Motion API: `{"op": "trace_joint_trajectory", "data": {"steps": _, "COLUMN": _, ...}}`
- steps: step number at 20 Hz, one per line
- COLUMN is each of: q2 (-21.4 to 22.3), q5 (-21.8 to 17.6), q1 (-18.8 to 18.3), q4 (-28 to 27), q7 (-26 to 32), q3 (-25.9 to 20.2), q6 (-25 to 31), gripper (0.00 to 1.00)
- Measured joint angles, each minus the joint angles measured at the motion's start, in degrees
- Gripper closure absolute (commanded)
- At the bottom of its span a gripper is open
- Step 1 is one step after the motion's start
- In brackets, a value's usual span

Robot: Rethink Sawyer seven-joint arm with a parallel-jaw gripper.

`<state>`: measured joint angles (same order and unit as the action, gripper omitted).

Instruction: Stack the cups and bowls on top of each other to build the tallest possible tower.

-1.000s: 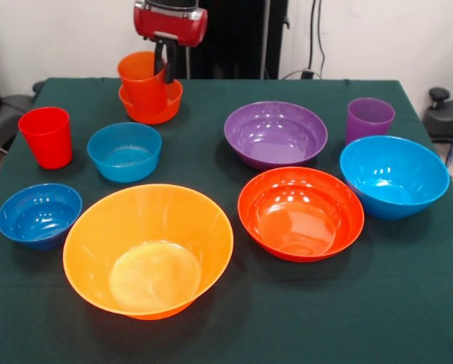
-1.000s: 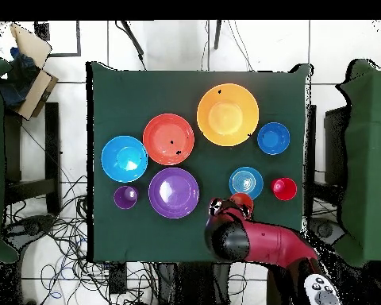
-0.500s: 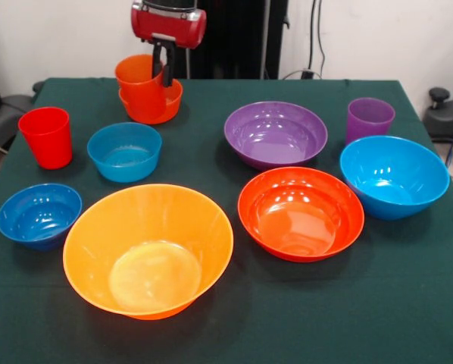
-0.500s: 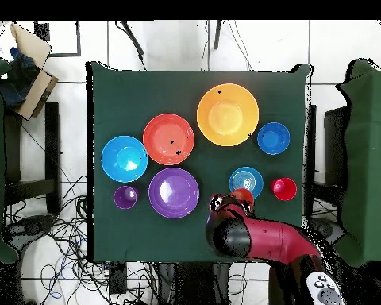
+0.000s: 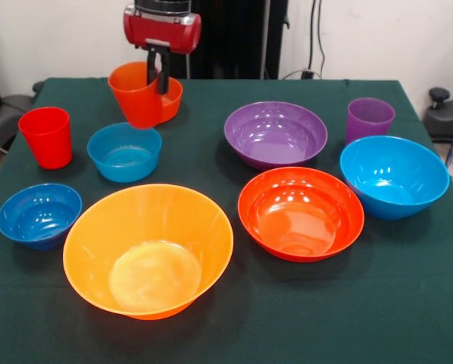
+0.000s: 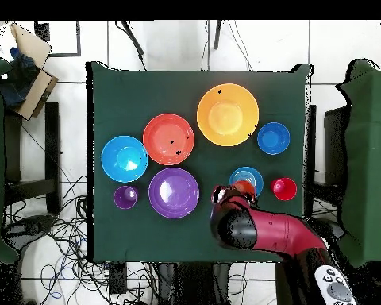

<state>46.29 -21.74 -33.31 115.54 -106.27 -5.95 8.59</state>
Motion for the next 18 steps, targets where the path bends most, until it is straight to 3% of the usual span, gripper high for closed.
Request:
{"op": "trace_joint_trajectory", "data": {"steps": 10, "q2": -1.17, "q5": -0.08, "q1": -0.48, "q4": -2.26, "q7": 0.0, "q3": -1.43, "q6": 1.68, "gripper": 1.0}}
{"op": "trace_joint_trajectory", "data": {"steps": 18, "q2": -2.43, "q5": -3.53, "q1": 0.1, "q4": -2.89, "q7": 0.0, "q3": -1.37, "q6": 1.67, "gripper": 1.0}}
